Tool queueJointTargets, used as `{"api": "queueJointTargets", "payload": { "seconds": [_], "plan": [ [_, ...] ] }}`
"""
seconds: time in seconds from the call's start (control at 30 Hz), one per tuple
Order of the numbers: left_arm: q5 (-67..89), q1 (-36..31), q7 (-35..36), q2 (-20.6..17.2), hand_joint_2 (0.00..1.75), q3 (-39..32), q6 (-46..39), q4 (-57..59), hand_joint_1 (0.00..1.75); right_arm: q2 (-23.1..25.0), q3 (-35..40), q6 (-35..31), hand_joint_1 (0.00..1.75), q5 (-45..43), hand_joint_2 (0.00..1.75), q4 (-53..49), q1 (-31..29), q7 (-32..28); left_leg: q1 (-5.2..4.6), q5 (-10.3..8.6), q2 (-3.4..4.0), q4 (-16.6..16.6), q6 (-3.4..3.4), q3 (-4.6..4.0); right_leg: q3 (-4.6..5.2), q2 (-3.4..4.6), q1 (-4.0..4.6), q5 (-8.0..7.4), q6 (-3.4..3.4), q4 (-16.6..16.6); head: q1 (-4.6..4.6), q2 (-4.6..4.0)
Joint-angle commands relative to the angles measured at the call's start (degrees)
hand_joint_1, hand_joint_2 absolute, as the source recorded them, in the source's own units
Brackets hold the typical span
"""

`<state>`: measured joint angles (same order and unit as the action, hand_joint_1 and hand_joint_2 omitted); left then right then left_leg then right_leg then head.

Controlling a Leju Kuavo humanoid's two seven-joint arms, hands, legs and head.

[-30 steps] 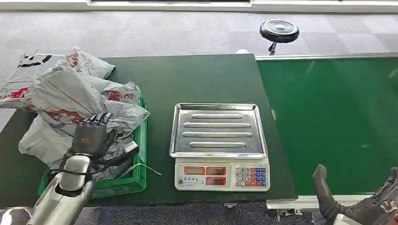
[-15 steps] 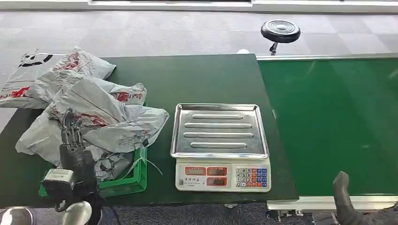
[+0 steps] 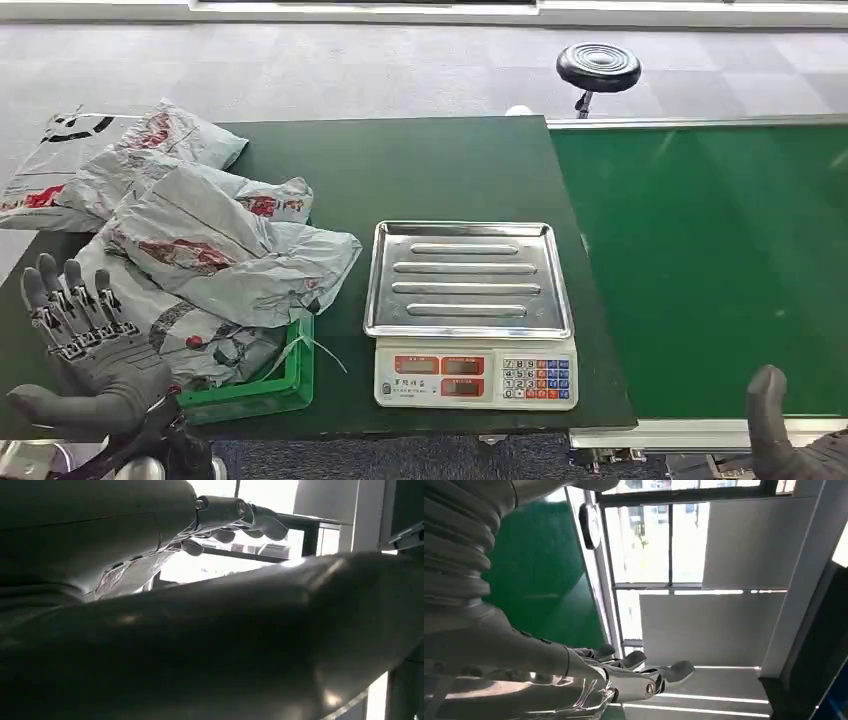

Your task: Moved the parcel from conveyor to table for the left to box.

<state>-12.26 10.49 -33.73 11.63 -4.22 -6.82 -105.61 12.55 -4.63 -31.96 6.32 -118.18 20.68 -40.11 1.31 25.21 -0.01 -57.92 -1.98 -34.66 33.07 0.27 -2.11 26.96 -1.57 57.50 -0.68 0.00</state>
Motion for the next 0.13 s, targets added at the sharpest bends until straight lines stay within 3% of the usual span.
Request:
{"api": "queueJointTargets", "payload": {
  "seconds": [0.03,0.13],
  "plan": [
    [2.55,1.47,1.2,1.13,0.0,-1.91,0.54,2.8,0.0,-0.67,-4.81,9.54,0.0,-4.21,1.75,4.34,-2.59,0.11,0.02,0.02,0.08,0.12,0.11,0.19,-0.18,0.05,0.06,-0.02,0.15,-0.16,0.0,0.0],
    [5.34,1.78,1.8,1.01,0.0,-1.1,0.64,3.84,0.0,-0.39,-5.26,12.38,0.0,-2.16,1.75,6.25,-2.68,0.16,0.03,-0.02,0.03,0.21,0.16,0.23,-0.24,-0.01,0.09,-0.04,0.21,-0.26,0.0,0.0]
  ]
}}
